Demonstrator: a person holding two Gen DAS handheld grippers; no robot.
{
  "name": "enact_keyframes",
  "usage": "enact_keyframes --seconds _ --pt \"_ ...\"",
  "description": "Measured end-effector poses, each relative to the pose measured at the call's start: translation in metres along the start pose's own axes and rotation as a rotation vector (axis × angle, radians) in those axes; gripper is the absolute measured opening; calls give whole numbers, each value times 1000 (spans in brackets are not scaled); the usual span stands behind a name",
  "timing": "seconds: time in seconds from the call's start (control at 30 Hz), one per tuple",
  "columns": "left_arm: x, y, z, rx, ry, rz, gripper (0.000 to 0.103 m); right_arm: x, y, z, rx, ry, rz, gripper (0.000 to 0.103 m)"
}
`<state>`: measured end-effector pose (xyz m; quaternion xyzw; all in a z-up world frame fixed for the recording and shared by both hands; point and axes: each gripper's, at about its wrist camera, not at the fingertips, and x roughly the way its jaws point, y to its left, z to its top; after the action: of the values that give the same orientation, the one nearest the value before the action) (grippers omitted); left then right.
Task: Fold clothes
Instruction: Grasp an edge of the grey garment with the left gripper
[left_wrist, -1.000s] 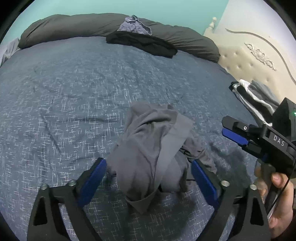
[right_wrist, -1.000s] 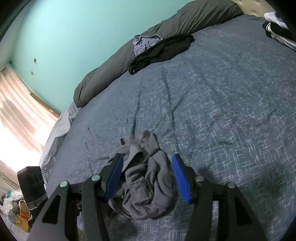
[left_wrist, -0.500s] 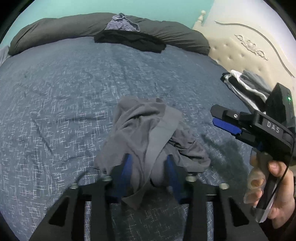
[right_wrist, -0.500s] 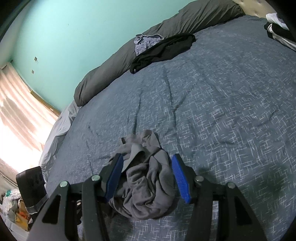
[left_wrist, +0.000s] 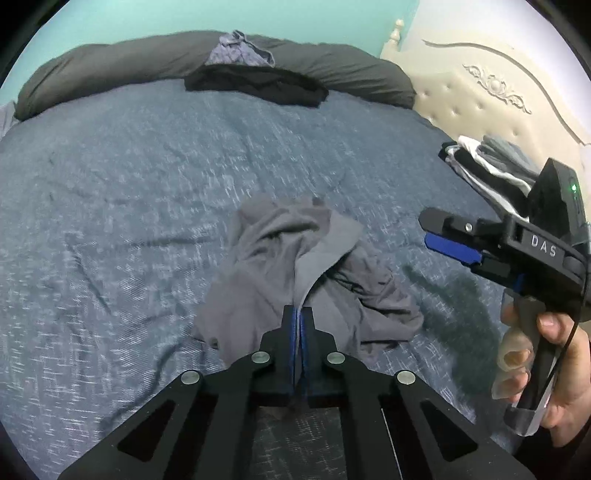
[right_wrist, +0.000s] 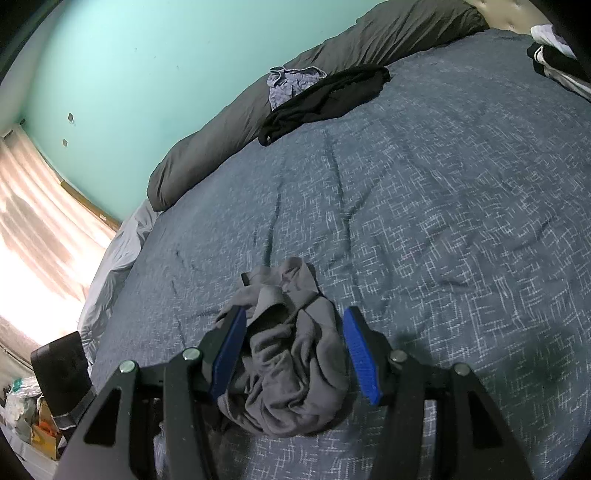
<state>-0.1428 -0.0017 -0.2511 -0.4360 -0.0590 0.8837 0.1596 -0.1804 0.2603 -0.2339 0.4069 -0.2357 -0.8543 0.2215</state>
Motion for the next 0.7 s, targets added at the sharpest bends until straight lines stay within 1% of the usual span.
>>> enact_keyframes --seconds 0.23,0.4,0.5,0.6,0.7 --pt "-29 36 6 -85 -93 70 2 3 1 3 0 11 -5 56" --pt "-53 81 6 -200 -150 108 2 13 8 2 -15 38 -4 56" --pt "-60 98 2 -250 -158 121 2 21 14 0 -26 60 -5 56" --pt "-63 103 -3 -245 -154 139 2 29 25 -1 -44 78 11 56" --pt "-61 106 -7 -250 -144 136 2 36 41 -3 -84 95 51 56"
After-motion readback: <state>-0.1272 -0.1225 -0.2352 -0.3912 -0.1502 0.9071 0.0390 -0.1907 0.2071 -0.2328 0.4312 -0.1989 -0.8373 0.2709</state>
